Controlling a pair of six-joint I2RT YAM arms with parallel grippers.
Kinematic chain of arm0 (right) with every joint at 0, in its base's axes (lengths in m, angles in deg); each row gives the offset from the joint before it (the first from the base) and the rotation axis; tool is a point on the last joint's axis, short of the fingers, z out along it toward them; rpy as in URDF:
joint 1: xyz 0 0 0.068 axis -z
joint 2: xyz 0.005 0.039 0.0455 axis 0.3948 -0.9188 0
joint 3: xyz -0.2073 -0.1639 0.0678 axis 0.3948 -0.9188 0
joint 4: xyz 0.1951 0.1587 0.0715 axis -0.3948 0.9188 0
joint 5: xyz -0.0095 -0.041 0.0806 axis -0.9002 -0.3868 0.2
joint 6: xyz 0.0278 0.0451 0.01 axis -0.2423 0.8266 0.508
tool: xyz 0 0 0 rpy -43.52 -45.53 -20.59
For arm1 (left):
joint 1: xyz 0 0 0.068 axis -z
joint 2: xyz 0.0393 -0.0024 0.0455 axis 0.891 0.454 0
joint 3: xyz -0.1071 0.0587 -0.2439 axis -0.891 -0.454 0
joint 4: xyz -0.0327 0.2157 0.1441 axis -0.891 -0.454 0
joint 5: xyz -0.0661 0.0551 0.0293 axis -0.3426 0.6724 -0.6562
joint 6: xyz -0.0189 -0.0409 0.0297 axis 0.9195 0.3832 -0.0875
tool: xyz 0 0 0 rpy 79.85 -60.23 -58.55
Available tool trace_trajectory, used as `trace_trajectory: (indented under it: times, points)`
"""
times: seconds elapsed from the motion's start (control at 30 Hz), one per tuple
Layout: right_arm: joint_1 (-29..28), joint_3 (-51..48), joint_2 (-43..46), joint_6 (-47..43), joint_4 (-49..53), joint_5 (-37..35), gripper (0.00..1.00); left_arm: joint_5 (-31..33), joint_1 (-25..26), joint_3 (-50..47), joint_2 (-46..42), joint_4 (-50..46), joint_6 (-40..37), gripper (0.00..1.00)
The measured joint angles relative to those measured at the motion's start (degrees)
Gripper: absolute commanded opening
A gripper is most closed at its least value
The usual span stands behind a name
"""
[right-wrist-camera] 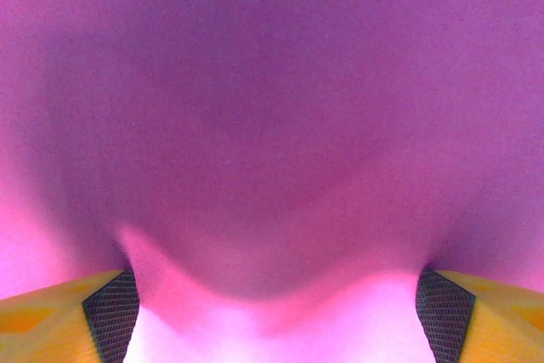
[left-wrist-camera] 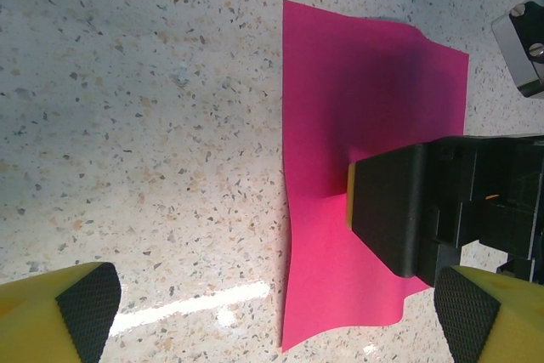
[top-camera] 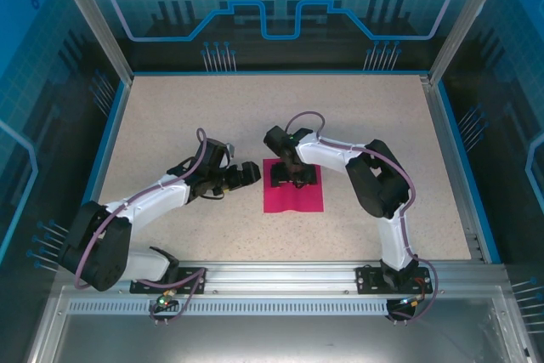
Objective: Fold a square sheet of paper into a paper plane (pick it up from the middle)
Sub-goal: Fold the square sheet of paper in half at the center of the table.
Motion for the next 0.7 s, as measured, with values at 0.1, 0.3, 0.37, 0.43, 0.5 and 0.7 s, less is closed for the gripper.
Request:
trace_trajectory:
  times: [0.1, 0.3, 0.37, 0.43, 0.5, 0.7]
  points:
    - [0.00, -0.02, 0.11, -0.04, -0.02, 0.00, 0.88, 0.00, 0.00, 0.00, 0.00, -0.20, 0.00, 0.98]
    - [0.11, -0.15, 0.42, -1.05, -0.09, 0.07, 0.81, 0.00, 0.00, 0.00, 0.00, -0.37, 0.00, 0.98]
    - [0.13, -0.15, 0.44, -1.57, -0.07, 0.13, 0.78, 0.00, 0.00, 0.00, 0.00, -0.37, 0.00, 0.99]
    - [0.13, -0.15, 0.55, -2.21, 0.02, 0.22, 0.74, 0.00, 0.00, 0.00, -0.02, -0.39, 0.00, 0.98]
    - [0.26, -0.15, 0.61, -2.86, 0.04, 0.31, 0.68, 0.00, 0.00, 0.00, -0.02, -0.39, 0.00, 0.99]
    - [0.37, -0.28, 1.18, -4.09, -0.20, 1.64, 0.47, 0.00, 0.00, 0.00, -0.20, -0.46, 0.00, 0.98]
